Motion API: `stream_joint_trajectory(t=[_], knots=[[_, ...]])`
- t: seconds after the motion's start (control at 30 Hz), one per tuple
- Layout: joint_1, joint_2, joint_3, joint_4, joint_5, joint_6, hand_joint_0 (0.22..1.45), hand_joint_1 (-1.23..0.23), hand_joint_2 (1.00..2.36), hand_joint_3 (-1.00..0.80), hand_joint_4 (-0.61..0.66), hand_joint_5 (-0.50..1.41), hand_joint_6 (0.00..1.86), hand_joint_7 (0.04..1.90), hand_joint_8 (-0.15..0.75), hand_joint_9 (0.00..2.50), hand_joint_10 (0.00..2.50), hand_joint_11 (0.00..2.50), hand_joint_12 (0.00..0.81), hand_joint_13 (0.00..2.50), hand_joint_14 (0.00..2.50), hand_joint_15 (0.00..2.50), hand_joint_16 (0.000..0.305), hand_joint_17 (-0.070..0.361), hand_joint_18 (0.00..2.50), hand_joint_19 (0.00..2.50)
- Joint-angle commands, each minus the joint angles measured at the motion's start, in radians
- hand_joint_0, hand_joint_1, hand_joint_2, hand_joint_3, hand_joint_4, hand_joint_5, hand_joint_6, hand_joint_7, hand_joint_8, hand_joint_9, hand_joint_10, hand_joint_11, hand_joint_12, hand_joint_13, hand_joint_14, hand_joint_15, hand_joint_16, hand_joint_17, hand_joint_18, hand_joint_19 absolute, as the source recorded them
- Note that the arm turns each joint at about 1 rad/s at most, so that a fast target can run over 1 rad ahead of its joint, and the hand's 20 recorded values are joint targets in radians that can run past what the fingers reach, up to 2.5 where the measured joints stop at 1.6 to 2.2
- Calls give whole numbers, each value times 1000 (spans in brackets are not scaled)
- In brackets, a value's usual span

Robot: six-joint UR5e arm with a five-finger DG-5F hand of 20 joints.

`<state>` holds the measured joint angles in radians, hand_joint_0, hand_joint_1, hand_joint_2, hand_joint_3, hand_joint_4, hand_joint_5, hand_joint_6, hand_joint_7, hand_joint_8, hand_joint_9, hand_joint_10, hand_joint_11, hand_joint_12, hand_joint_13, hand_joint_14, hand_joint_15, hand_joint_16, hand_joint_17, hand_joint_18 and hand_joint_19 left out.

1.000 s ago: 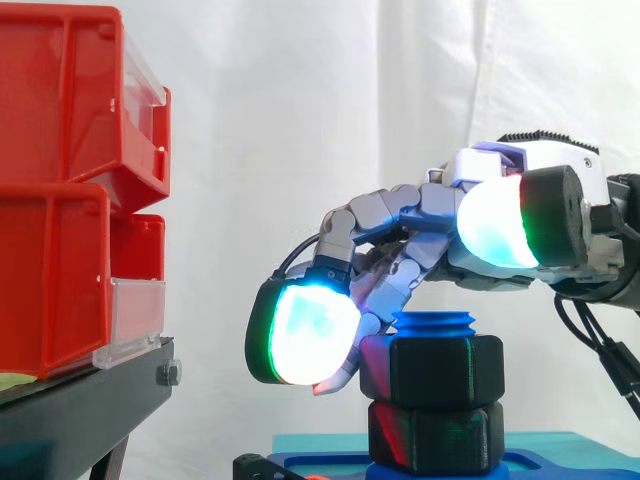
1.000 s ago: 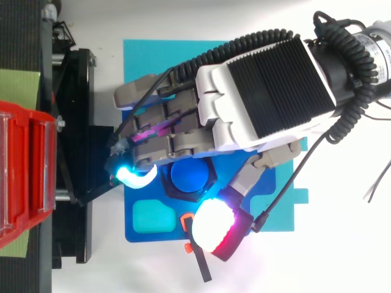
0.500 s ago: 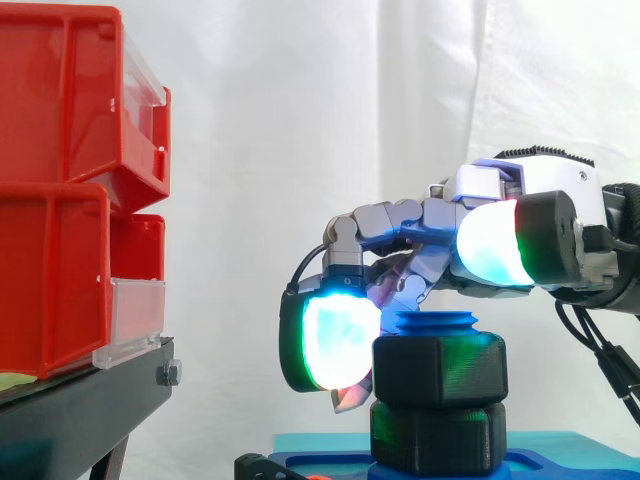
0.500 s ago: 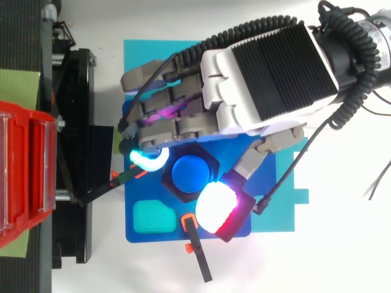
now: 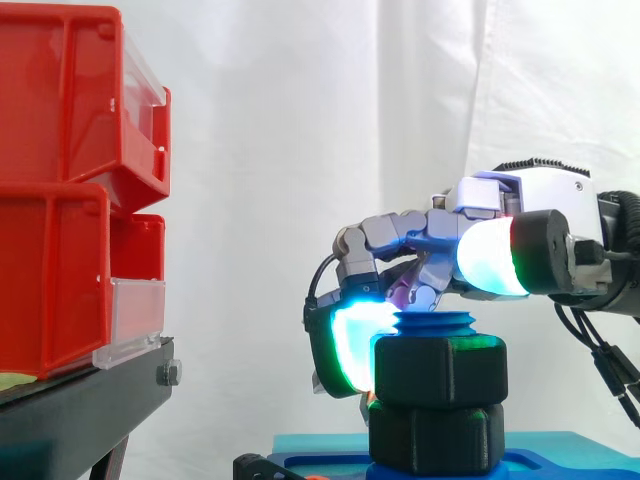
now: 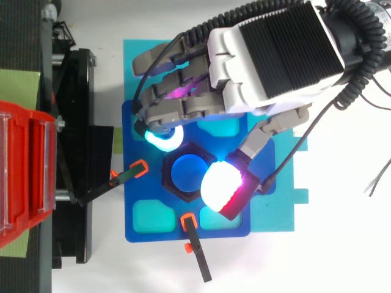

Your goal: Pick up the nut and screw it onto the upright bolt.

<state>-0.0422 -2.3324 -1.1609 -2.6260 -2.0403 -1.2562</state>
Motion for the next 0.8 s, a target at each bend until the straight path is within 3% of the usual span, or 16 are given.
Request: stream_joint_trajectory(t=[0.0,0.13,0.37,0.43,0.47,0.53,0.77], knots=[[-7,-1,0,0,-9,0,546,-202,1000,-500,115,45,562,1377,253,1134,0,0,205,840,1,0,19,43,508,22],[-13,1,0,-2,-18,0,547,-208,1000,-500,135,47,621,1245,240,1204,0,0,188,891,0,0,17,38,577,38],[-25,-1,0,3,-35,0,548,-212,1000,-500,119,53,629,1240,244,1260,0,0,178,924,1,0,15,34,614,47],[-27,1,0,4,-38,0,544,-210,1000,-500,120,50,581,1323,249,1251,0,0,186,920,0,1,15,35,612,50],[-28,1,0,4,-40,0,543,-208,1000,-500,119,56,507,1490,254,1219,0,0,193,897,0,0,17,37,584,44],[-30,1,3,6,-43,1,537,-201,1000,-500,100,34,504,1442,257,1183,0,0,201,875,0,2,18,41,555,41],[-33,1,21,0,-54,1,530,-198,1000,-500,219,-24,505,1196,256,1110,0,0,221,823,0,2,21,48,496,45]])
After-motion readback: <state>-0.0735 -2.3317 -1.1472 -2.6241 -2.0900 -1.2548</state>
